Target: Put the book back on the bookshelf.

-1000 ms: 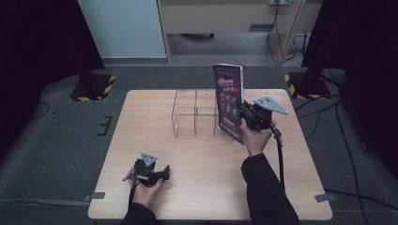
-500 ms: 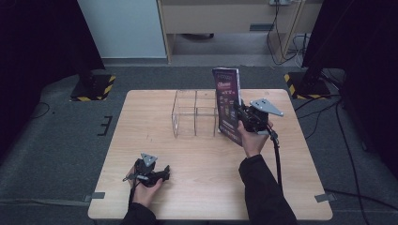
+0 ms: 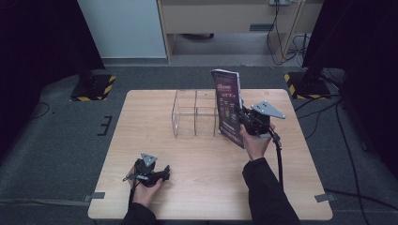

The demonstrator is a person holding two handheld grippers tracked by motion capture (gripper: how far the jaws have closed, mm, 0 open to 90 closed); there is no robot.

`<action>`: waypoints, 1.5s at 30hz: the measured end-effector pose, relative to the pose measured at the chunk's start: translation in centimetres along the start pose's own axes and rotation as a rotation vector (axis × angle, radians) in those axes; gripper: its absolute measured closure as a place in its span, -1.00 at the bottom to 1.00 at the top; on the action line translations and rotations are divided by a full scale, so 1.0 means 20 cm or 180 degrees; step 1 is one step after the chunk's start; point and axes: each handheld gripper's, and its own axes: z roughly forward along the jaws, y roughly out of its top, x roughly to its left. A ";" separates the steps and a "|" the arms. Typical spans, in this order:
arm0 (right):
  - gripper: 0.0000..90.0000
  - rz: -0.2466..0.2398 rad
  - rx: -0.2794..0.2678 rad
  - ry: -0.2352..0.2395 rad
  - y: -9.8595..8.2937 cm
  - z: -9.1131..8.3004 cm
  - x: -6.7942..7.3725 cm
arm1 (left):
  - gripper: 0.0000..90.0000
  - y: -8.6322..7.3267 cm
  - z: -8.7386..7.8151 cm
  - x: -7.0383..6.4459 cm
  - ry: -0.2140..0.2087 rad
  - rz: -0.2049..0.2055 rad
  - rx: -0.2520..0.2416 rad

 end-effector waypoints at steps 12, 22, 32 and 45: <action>0.82 -0.0020 0.0158 0.0129 -0.03 -0.10 -0.02 | -0.68 0.00 0.00 0.00 0.0000 -0.0001 0.0000; 0.82 -0.0037 0.0392 0.0220 -0.11 -0.24 0.00 | -0.68 0.00 0.00 0.00 0.0001 0.0000 0.0000; 0.81 0.0040 0.0450 0.0186 -0.22 -0.35 -0.01 | -0.68 0.00 0.00 0.00 -0.0001 -0.0007 0.0000; 0.74 0.0083 0.0431 0.0184 -0.21 -0.39 -0.03 | -0.68 0.00 0.00 0.00 0.0000 -0.0005 0.0003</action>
